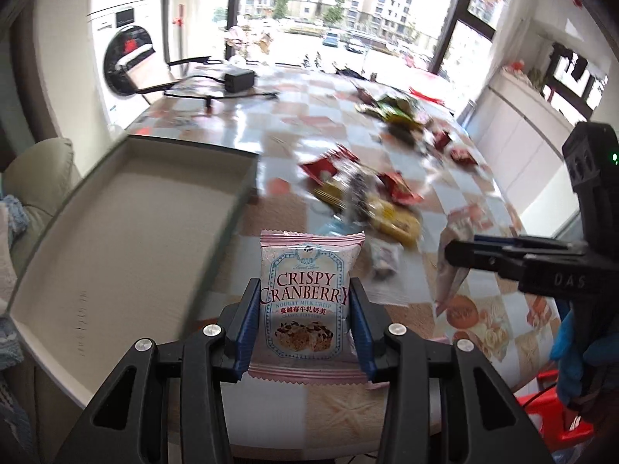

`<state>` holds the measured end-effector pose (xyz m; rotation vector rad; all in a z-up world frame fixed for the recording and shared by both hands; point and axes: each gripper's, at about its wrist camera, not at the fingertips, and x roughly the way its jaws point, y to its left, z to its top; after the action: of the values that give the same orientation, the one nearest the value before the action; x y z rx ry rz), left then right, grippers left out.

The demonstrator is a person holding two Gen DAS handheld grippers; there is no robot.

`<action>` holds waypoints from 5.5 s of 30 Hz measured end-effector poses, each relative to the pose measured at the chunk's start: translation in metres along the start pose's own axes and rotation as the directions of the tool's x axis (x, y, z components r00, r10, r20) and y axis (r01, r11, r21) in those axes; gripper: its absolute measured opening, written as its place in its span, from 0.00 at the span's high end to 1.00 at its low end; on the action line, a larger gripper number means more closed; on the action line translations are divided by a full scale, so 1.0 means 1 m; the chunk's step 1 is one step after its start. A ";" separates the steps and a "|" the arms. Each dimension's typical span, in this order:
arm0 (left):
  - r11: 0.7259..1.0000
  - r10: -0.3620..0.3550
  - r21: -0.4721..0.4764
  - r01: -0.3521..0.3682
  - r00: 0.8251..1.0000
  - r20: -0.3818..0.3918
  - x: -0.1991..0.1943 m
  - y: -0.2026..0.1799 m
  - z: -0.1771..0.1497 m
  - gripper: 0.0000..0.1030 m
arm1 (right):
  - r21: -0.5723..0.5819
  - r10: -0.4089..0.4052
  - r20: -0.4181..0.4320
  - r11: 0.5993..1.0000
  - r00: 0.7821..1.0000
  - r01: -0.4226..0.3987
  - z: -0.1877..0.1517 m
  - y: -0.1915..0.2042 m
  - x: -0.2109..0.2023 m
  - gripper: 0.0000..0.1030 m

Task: Organize snacks
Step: 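Carry both Crispy Cranberry packets into the grey tray and open both tools, then move both tools back over the snack pile beside the tray, then grasp the pink bar packet with the right tool while the left grasps the clear chocolate-ball packet, then carry both packets into the grey tray and open both tools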

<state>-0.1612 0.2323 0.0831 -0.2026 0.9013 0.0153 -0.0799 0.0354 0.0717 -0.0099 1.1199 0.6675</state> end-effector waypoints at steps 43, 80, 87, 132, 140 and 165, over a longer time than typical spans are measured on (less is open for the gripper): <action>0.942 0.319 -0.088 -0.324 0.945 -0.067 0.012 0.066 -0.004 0.20 | -0.178 -0.183 -0.122 0.971 0.975 0.160 0.008 0.071 0.060 0.01; 0.903 0.422 0.080 -0.423 0.906 0.034 0.011 -0.027 0.007 0.20 | -0.103 -0.332 0.078 0.935 0.940 0.338 -0.056 -0.045 0.038 0.01; 0.907 0.417 0.050 -0.418 0.909 0.021 0.011 -0.024 0.011 0.20 | -0.104 -0.329 0.081 0.936 0.941 0.337 -0.054 -0.045 0.038 0.01; 0.984 0.041 0.179 0.010 0.959 -0.281 0.106 -0.108 0.006 0.71 | -0.113 -0.321 -0.021 0.942 0.947 0.317 -0.064 -0.032 0.019 0.70; 0.986 0.026 0.165 0.007 0.980 -0.195 0.067 -0.091 0.000 0.71 | 0.025 -0.192 -0.032 0.981 0.981 0.193 -0.066 -0.051 0.003 0.71; 0.982 0.137 -0.132 -0.135 0.991 0.009 -0.018 0.092 0.035 0.70 | -0.176 -0.002 -0.021 0.984 1.000 -0.002 0.035 0.103 0.040 0.71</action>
<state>-0.1545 0.3305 0.1024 -0.2629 0.8950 0.2035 -0.0919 0.1499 0.0876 -0.1685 1.0779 0.7663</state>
